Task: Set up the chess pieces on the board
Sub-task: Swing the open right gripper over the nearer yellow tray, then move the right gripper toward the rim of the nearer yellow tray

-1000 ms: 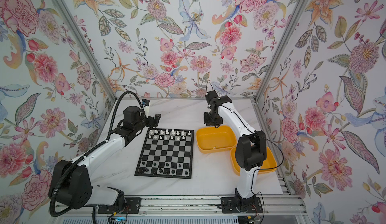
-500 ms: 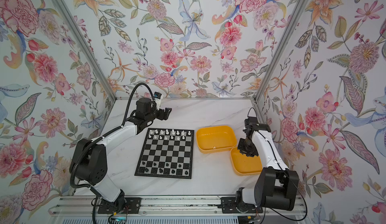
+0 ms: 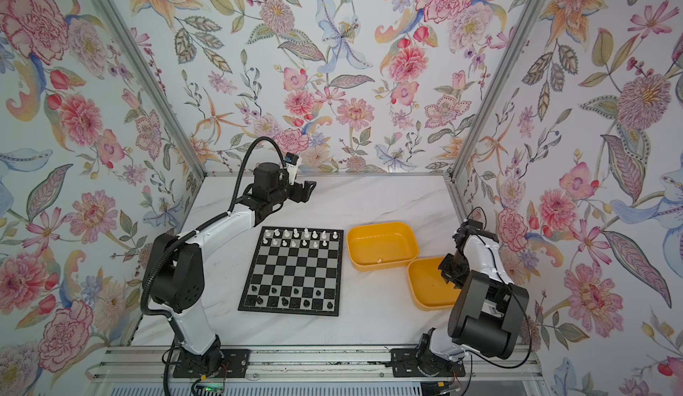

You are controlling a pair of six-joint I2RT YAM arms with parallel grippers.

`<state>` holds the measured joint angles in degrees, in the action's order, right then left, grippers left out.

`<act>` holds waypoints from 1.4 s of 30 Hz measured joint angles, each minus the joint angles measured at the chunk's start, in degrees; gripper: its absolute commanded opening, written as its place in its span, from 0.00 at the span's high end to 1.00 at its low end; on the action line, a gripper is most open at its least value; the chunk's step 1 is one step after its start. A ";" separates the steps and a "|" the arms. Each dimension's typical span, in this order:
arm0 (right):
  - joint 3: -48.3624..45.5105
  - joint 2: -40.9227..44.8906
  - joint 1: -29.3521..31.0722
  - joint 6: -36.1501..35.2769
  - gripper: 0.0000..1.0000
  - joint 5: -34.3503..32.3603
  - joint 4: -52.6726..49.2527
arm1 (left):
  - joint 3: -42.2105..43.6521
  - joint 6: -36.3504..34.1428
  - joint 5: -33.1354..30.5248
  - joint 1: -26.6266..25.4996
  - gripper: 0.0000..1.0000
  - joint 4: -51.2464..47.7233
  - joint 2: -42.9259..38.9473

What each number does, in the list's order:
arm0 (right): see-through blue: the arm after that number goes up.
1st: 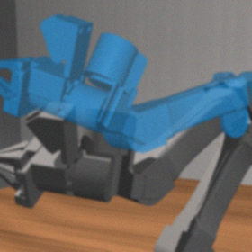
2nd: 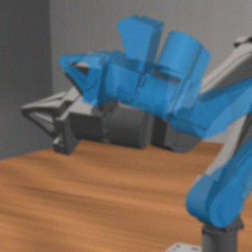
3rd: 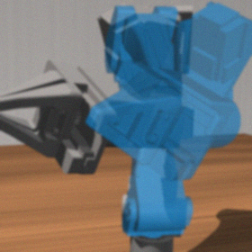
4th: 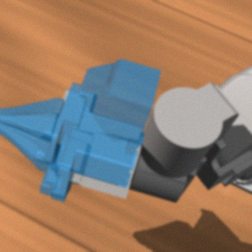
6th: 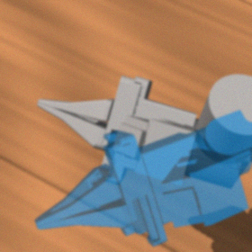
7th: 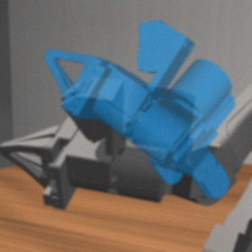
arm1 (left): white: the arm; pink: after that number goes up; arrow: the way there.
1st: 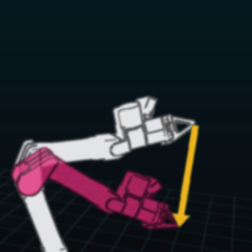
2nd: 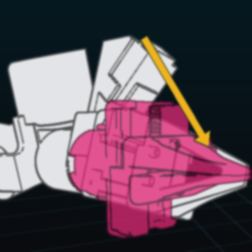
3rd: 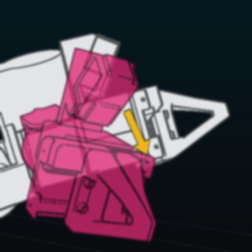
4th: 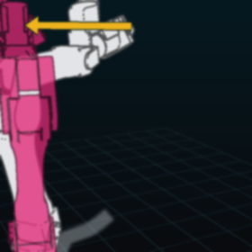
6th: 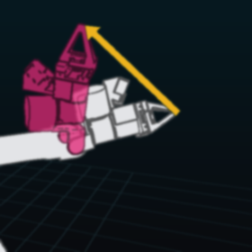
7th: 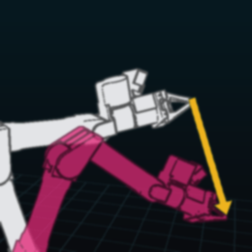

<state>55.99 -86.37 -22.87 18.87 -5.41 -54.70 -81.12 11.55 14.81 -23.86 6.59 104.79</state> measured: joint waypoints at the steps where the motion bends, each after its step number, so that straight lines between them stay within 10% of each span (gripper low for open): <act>1: 0.24 -0.98 -0.66 0.02 0.73 -0.13 0.37 | -0.09 0.02 -0.02 -0.04 0.14 -0.02 0.00; 21: 19.28 -18.86 -2.32 1.36 0.71 -6.80 4.09 | -0.13 0.90 -2.01 -0.11 0.14 0.09 0.00; 42: 19.85 -18.34 6.34 6.51 0.71 -4.33 4.46 | -1.95 1.53 -2.12 -0.11 0.14 -0.13 1.95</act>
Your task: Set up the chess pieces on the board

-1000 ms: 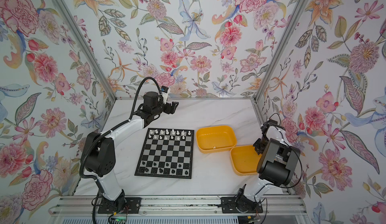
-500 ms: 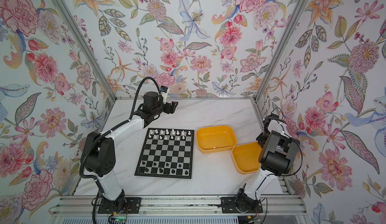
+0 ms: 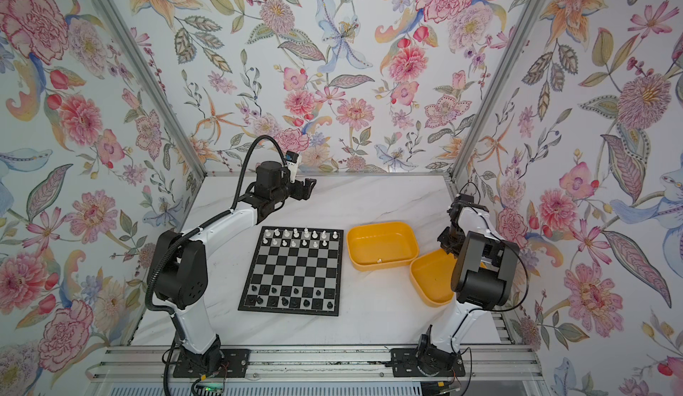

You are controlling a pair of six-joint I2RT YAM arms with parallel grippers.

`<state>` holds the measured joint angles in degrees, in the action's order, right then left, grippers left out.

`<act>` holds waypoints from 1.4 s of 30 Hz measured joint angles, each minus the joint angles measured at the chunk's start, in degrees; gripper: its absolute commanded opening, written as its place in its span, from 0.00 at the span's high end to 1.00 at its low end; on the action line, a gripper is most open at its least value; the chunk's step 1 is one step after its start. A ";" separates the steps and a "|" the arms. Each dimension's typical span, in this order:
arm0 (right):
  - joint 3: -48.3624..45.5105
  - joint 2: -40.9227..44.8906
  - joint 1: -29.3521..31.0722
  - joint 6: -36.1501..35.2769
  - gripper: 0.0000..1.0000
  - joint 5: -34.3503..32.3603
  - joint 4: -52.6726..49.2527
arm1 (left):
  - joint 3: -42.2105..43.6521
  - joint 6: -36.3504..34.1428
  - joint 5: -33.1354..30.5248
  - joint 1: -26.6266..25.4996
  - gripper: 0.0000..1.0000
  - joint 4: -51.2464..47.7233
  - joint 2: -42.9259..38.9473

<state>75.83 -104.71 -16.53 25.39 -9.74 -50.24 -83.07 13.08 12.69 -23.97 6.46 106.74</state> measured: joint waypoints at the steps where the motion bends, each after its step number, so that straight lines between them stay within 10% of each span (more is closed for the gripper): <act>1: 0.39 -0.11 0.09 0.13 0.71 0.11 0.02 | 0.00 -0.02 0.00 0.00 0.14 -0.02 0.00; 15: 3.93 -1.70 3.67 1.03 0.68 0.50 0.72 | 0.04 -0.04 0.20 0.00 0.14 -0.22 0.00; 42: 2.89 2.78 33.94 2.38 0.66 9.42 2.16 | 10.38 0.00 0.44 0.24 0.14 1.51 -6.08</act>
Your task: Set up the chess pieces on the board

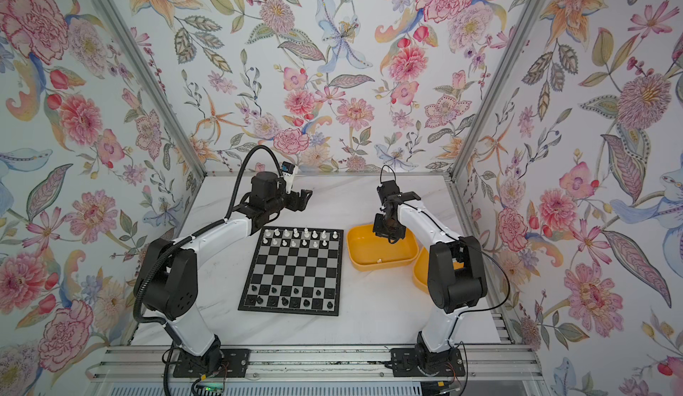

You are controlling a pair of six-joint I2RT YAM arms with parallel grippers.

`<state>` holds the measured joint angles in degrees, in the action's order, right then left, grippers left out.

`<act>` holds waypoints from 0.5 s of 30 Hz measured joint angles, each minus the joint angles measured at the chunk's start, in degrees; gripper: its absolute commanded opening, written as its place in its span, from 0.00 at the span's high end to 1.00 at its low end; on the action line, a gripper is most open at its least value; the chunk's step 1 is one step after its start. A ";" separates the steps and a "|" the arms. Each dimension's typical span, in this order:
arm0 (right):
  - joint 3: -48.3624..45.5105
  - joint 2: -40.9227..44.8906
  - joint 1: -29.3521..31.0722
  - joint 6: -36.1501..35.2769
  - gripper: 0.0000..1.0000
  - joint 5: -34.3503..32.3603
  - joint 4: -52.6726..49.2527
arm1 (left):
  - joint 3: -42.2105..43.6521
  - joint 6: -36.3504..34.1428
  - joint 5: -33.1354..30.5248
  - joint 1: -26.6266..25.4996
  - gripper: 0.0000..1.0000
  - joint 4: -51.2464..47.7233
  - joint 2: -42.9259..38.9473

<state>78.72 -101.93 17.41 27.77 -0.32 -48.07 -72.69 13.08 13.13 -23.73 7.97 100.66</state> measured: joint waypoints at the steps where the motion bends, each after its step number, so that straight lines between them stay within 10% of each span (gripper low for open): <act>1: -0.92 0.00 0.50 0.35 0.66 0.39 0.00 | 0.35 -0.02 0.00 0.00 0.14 0.22 -0.20; 15: -10.86 4.70 4.66 5.22 0.66 2.51 0.83 | 1.42 -0.07 1.70 0.52 0.15 0.31 -0.63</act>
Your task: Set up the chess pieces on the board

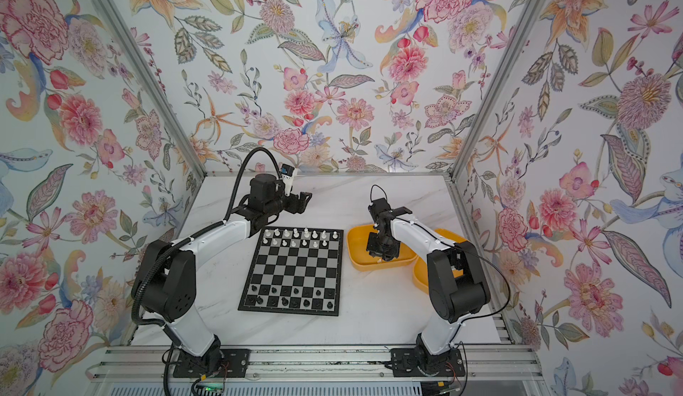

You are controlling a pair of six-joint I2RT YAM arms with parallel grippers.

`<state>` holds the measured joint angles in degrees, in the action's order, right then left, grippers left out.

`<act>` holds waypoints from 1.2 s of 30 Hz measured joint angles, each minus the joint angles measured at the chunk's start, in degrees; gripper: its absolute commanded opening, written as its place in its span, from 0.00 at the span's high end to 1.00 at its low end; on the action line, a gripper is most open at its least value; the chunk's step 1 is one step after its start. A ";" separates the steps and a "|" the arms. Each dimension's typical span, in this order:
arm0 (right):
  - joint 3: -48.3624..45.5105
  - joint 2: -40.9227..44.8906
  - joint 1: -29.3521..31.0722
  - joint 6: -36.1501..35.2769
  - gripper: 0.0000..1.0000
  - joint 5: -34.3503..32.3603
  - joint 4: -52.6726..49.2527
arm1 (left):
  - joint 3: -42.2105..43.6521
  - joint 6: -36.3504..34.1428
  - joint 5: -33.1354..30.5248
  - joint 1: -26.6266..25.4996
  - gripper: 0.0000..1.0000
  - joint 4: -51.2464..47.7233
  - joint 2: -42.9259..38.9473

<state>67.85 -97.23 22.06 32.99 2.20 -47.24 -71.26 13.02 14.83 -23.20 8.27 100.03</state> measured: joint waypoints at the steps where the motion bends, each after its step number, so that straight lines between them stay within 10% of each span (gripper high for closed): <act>1: -0.70 0.72 0.15 0.48 0.66 0.04 0.02 | 0.00 -0.04 0.04 0.07 0.15 0.00 0.00; 36: -21.70 23.12 10.27 10.60 0.65 3.63 -9.14 | 0.57 0.55 2.60 0.44 0.14 2.51 0.00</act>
<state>46.15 -74.11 32.34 43.59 5.82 -56.38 -70.70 13.56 17.43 -22.76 10.79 100.03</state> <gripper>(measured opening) 0.350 0.857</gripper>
